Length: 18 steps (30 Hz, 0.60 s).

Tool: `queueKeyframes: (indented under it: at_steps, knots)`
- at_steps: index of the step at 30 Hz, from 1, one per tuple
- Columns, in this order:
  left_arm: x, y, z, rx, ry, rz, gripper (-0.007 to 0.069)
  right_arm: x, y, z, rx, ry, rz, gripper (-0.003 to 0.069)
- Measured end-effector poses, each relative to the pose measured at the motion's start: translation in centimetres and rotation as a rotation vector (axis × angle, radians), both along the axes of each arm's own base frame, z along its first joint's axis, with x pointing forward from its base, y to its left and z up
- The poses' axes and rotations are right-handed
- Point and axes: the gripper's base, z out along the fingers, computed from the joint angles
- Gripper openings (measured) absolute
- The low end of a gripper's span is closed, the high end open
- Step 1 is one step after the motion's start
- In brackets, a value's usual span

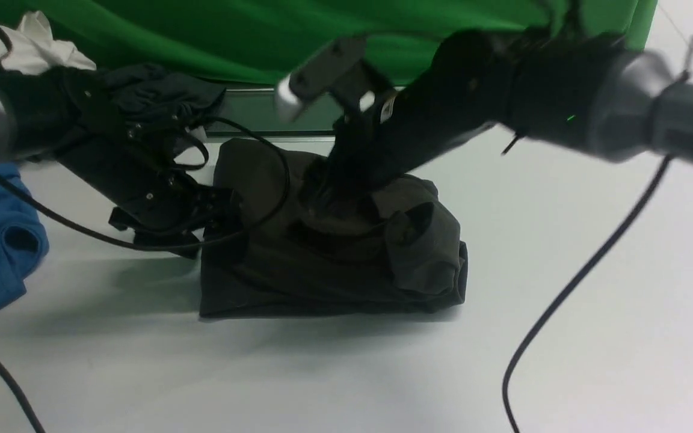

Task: Fold a long-sleeved shirt on a white desktop.

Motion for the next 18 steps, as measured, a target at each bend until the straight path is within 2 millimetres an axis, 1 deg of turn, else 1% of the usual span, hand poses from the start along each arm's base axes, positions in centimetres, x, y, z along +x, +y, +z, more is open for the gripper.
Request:
queueKeyframes:
  at_steps: [1, 3, 4, 5, 6, 7, 8, 9, 11, 12, 13, 14, 15, 16, 17, 18]
  knots:
    - [-0.2, 0.1, 0.7, 0.009, -0.017, 0.000, 0.0654, 0.0, 0.0, -0.2, -0.007, 0.003, 0.003, 0.0474]
    - [-0.4, 0.3, 1.9, 0.025, -0.046, 0.004, 0.0677, 0.0, 0.0, -0.3, -0.013, 0.003, 0.007, 0.0475]
    - [-0.7, 0.6, 3.0, 0.032, -0.071, 0.021, 0.0687, 0.0, 0.1, -0.3, -0.017, -0.006, 0.020, 0.0475]
    - [-0.8, 0.7, 3.3, 0.033, -0.076, 0.028, 0.0687, 0.0, 0.1, -0.3, -0.018, -0.007, 0.022, 0.0475]
    - [-1.1, 1.2, 4.4, 0.040, -0.097, 0.060, 0.0692, -0.1, 0.2, -0.2, -0.021, -0.017, 0.035, 0.0475]
    - [-1.1, 1.3, 4.4, 0.042, -0.097, 0.060, 0.0692, -0.1, 0.3, -0.2, -0.023, -0.019, 0.041, 0.0475]
    - [-1.5, 2.1, 5.4, 0.056, -0.111, 0.097, 0.0693, -0.1, 0.4, -0.4, -0.027, -0.027, 0.051, 0.0475]
    - [-1.6, 2.3, 5.6, 0.062, -0.114, 0.105, 0.0693, 0.0, 0.5, -0.5, -0.027, -0.030, 0.054, 0.0475]
    - [-2.2, 4.1, 6.7, 0.098, -0.124, 0.163, 0.0692, 0.3, 1.0, -1.7, -0.037, -0.039, 0.064, 0.0475]
    - [-2.2, 4.1, 6.7, 0.098, -0.124, 0.163, 0.0692, 0.3, 1.0, -1.8, -0.037, -0.039, 0.063, 0.0475]
    - [-2.4, 4.8, 7.0, 0.107, -0.126, 0.187, 0.0692, 0.5, 1.1, -2.4, -0.040, -0.039, 0.062, 0.0475]
    - [-2.6, 5.6, 7.3, 0.111, -0.123, 0.210, 0.0692, 0.8, 1.3, -3.3, -0.042, -0.042, 0.056, 0.0470]
    - [-2.8, 6.0, 7.5, 0.113, -0.120, 0.223, 0.0692, 1.2, 1.4, -4.1, -0.044, -0.048, 0.051, 0.0452]
    - [-2.8, 6.4, 7.5, 0.115, -0.118, 0.231, 0.0692, 1.3, 1.5, -4.6, -0.044, -0.051, 0.048, 0.0419]
    - [-2.8, 6.4, 7.5, 0.115, -0.117, 0.232, 0.0692, 1.4, 1.6, -4.7, -0.044, -0.052, 0.047, 0.0410]
    - [-2.9, 6.6, 7.5, 0.118, -0.117, 0.237, 0.0692, 1.5, 1.6, -5.1, -0.047, -0.053, 0.047, 0.0345]
